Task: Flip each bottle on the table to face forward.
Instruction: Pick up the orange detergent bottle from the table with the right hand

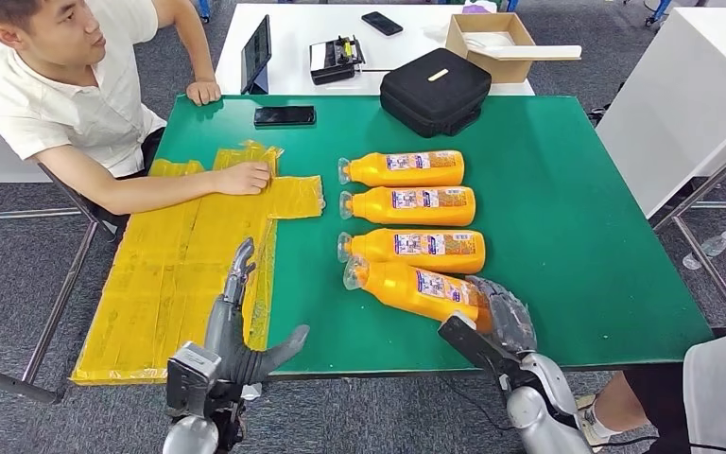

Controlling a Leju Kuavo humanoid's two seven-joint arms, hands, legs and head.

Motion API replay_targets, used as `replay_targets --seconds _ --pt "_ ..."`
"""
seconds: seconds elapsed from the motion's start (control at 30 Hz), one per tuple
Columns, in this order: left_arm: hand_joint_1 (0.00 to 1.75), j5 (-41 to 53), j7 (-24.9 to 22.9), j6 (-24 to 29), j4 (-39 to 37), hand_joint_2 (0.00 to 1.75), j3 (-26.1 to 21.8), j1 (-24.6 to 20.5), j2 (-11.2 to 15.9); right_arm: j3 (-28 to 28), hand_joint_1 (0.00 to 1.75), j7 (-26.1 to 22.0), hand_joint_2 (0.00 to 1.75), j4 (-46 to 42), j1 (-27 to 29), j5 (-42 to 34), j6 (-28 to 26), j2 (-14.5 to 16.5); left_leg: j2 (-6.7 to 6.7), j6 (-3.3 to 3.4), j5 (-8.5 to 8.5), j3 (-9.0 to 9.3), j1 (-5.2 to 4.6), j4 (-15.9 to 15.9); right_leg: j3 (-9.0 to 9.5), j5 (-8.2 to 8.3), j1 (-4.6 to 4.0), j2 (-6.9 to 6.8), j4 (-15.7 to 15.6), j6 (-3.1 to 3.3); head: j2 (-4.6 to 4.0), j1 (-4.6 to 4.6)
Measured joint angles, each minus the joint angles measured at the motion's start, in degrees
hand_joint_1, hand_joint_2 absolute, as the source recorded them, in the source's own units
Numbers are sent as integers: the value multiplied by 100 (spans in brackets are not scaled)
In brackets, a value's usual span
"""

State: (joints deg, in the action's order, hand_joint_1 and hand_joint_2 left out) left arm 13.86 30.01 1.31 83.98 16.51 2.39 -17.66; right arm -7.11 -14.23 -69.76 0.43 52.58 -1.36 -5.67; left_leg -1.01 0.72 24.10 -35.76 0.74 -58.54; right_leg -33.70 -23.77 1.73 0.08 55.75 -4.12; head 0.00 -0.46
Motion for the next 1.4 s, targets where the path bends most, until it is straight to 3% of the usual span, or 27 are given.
replay_targets --seconds 0.3,0.5,0.67,1.4 --pt "0 -1012 -82 -214 16 175 -115 35 0 122 175 -42 175 -968 642 -350 120 240 3 -3 1 -10 0 0 27 1 1 0 1 0 0 1" --pt "0 -2035 -621 -311 -178 175 -186 48 0 178 175 -187 175 -1408 818 -483 168 492 3 -2 0 -20 -1 0 19 2 1 0 2 -1 0 2" --pt "0 -2779 -860 -831 -526 175 -282 59 -2 182 175 -328 175 -1657 751 -663 231 717 2 -2 0 -28 0 0 12 1 1 0 3 -1 0 2" --pt "0 -2667 -866 -1399 -774 175 -278 51 -4 188 175 -554 175 -1739 582 -1010 305 1074 -1 -2 0 -38 0 0 1 1 1 0 3 -1 0 2"
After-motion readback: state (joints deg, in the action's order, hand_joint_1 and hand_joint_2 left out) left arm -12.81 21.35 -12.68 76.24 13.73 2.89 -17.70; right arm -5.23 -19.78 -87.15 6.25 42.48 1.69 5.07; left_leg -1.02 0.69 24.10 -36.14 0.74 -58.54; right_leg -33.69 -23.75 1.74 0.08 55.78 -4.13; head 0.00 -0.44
